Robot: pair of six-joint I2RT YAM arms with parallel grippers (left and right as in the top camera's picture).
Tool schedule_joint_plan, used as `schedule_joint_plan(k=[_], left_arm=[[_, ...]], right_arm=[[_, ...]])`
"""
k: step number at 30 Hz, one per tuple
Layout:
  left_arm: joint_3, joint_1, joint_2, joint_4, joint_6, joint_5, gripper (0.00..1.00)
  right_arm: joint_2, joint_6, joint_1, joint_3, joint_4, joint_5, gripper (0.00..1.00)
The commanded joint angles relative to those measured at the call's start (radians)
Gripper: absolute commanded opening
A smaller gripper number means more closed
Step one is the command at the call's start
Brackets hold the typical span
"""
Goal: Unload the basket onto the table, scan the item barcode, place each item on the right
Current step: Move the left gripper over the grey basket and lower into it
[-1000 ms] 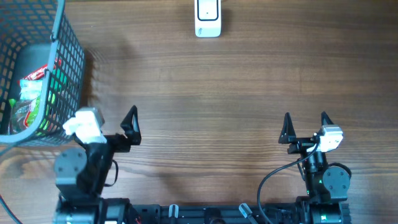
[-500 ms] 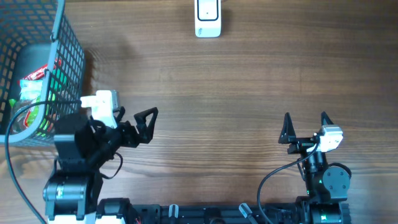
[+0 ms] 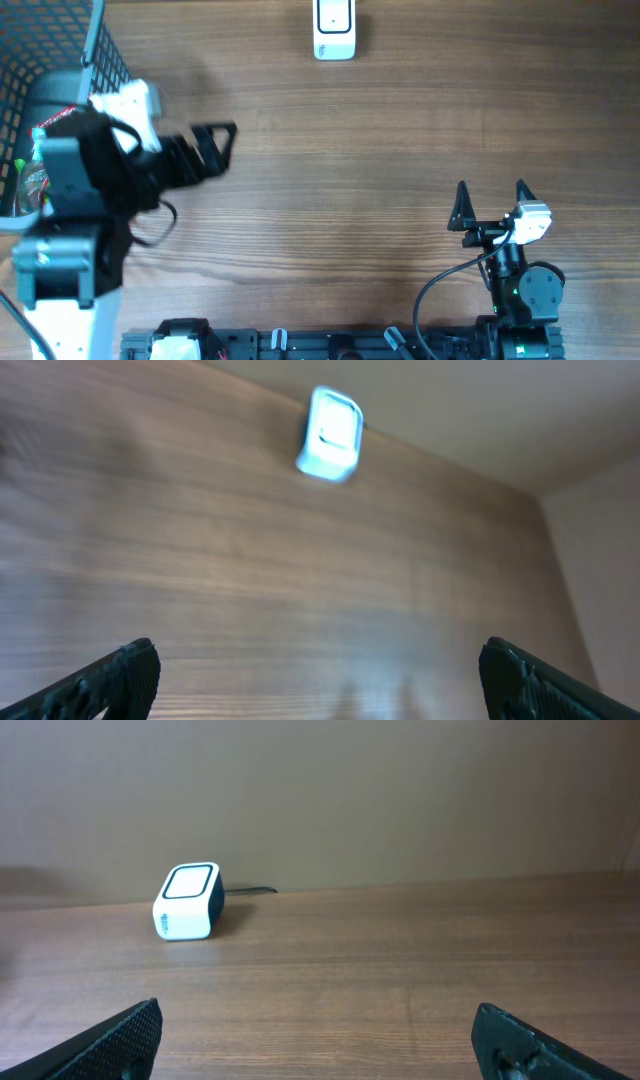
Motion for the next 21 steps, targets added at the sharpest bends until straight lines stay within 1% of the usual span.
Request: schedule_joint_plan(k=[1, 3, 5, 8, 13, 17, 18, 20, 21], left_arm=[[0.206, 0.011, 0.116, -0.073, -0.128, -0.243, 1.00], [0.299, 0.031, 0.174, -0.122, -0.180, -0.298, 1.00], [0.385, 0.068, 0.230, -0.165, -0.214, -0.299, 1.00], [0.462, 0.118, 0.281, -0.199, -0.227, -0.295, 1.00], [0.479, 0.154, 0.297, -0.188, -0.116, -0.287, 1.00], [0.479, 0.156, 0.293, -0.181, -0.111, -0.302, 1.00], [0.479, 0.163, 0.293, -0.175, -0.146, -0.326, 1.00], [0.479, 0.197, 0.294, -0.175, -0.255, -0.375, 1.00], [0.479, 0.217, 0.296, -0.175, -0.282, -0.380, 1.00]], right_arm=[[0.003, 0.015, -0.003, -0.001, 0.003, -0.016, 1.00], [0.003, 0.015, -0.003, -0.001, 0.003, -0.016, 1.00], [0.003, 0.014, -0.003, -0.001, 0.003, -0.016, 1.00], [0.003, 0.014, -0.003, -0.001, 0.003, -0.016, 1.00], [0.003, 0.015, -0.003, -0.001, 0.003, -0.016, 1.00], [0.003, 0.015, -0.003, -0.001, 0.003, -0.016, 1.00], [0.003, 0.015, -0.003, -0.001, 0.003, -0.016, 1.00], [0.003, 0.014, -0.003, -0.001, 0.003, -0.016, 1.00], [0.003, 0.015, -0.003, -0.001, 0.003, -0.016, 1.00]])
